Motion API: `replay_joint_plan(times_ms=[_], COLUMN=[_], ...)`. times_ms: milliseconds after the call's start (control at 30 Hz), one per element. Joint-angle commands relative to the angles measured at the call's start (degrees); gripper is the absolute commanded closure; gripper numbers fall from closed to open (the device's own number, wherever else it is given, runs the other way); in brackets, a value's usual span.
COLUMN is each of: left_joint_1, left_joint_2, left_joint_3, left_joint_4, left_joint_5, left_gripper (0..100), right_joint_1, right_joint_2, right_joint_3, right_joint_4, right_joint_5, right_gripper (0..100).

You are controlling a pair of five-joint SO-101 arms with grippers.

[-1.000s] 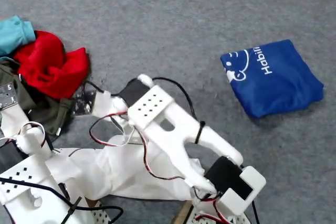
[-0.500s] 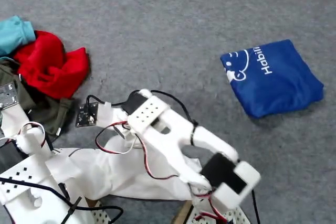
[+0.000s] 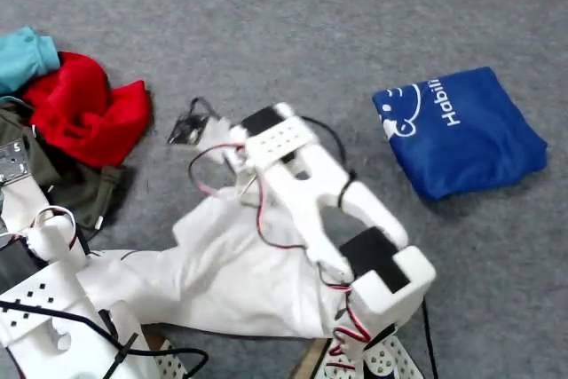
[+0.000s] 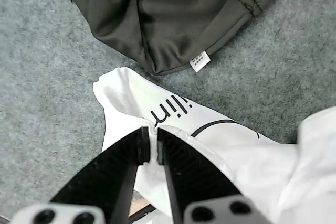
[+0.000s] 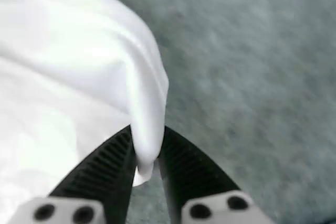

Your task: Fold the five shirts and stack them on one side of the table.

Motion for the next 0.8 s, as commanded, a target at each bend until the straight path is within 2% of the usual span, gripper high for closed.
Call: replay_joint_plan(times_ms=[0,167,333,633,767], left_joint_1=[2.99,9.93,13.54,13.71,13.63], left_joint_2=[0.4,4.26,17.36,43.12,51.56], left_joint_3=[-4.66,-10.29,-13.89,-25.32,-33.41], left_joint_4=[-0.26,-0.18,-1.76,-2.99,1.23], left_joint_5=[0.62,2.9,8.26,11.78,15.74], left_gripper=[98,98,98,98,87], right_joint_1=[6.11,13.85,19.56,20.0,19.91], right_joint_2=[-6.64,-9.1,-9.1,-6.29,-1.45], right_joint_3=[-3.12,-3.21,-3.38,-2.24,-2.33], right_joint_4=[1.14,0.97,0.7,-3.96,-6.68], right_joint_5=[3.08,9.49,14.95,14.95,14.86], right_gripper=[99.6,99.6,99.6,99.6,99.6])
